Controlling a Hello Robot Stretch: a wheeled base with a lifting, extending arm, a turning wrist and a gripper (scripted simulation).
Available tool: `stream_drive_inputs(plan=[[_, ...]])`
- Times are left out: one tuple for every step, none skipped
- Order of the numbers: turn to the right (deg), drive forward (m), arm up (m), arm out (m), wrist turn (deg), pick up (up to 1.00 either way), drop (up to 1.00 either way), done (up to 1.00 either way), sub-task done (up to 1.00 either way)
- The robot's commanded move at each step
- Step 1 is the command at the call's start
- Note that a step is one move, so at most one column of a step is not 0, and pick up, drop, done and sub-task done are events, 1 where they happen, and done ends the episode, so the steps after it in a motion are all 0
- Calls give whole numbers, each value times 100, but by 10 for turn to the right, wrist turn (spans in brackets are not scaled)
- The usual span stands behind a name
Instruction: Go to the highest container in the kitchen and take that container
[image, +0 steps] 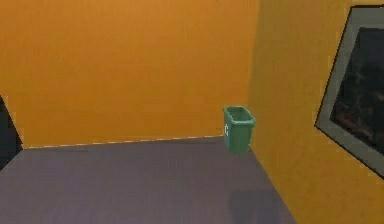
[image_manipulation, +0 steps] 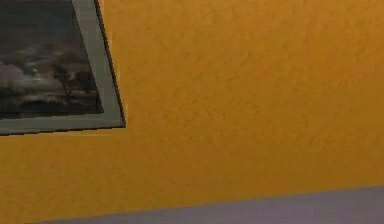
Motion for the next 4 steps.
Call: stream_drive_inputs(plan=[[0, 100, 0, 0, 0, 0, 0, 0, 0], [0, 15, 0, 0, 0, 0, 0, 0, 0], [-450, 0, 0, 0, 0, 0, 0, 0, 0], [-450, 0, 0, 0, 0, 0, 0, 0, 0]])
